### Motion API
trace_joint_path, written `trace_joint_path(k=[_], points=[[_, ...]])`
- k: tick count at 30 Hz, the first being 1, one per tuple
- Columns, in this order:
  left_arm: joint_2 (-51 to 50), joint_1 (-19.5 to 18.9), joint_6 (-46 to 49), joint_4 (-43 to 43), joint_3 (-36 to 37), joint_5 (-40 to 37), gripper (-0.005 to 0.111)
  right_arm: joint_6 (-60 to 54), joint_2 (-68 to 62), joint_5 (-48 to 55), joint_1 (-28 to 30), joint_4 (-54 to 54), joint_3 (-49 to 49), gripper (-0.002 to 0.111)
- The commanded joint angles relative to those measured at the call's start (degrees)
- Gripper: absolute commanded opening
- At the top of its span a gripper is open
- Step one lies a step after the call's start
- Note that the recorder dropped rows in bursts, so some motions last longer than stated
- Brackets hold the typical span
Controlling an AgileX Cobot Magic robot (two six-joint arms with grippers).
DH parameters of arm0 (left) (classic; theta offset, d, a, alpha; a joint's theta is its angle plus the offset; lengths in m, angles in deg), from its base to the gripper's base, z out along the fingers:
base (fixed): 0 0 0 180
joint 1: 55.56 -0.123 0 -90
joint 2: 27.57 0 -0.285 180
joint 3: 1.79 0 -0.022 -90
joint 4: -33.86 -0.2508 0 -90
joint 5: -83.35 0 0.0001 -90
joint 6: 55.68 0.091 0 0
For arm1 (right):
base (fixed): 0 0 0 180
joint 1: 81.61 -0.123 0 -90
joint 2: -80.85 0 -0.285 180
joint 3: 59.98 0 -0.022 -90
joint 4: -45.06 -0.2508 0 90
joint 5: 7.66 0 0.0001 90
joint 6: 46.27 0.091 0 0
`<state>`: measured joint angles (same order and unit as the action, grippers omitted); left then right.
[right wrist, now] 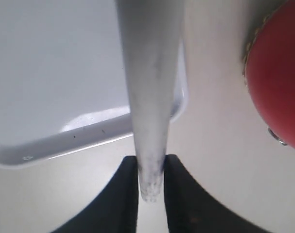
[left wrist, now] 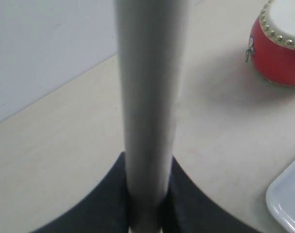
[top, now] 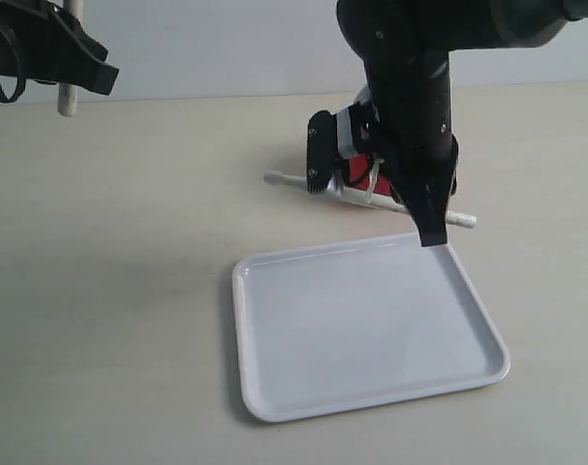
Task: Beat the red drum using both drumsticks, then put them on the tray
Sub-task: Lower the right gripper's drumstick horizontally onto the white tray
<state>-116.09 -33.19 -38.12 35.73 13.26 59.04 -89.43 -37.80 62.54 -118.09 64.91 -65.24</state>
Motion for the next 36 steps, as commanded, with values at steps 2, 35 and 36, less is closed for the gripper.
trace_joint_path(k=[2,35,36], points=[[0.0,-0.1,0.0,0.5,0.1,-0.3,0.000,2.1,0.1,-0.2,-3.6,3.8,2.5,0.000],[0.0,-0.1,0.0,0.5,0.1,-0.8,0.000,13.6,-7.1,-0.2,-6.1,9.7,3.2,0.000],[0.0,-0.1,0.0,0.5,0.1,-0.8,0.000,14.0,-7.1,-0.2,-6.1,9.7,3.2,0.000]])
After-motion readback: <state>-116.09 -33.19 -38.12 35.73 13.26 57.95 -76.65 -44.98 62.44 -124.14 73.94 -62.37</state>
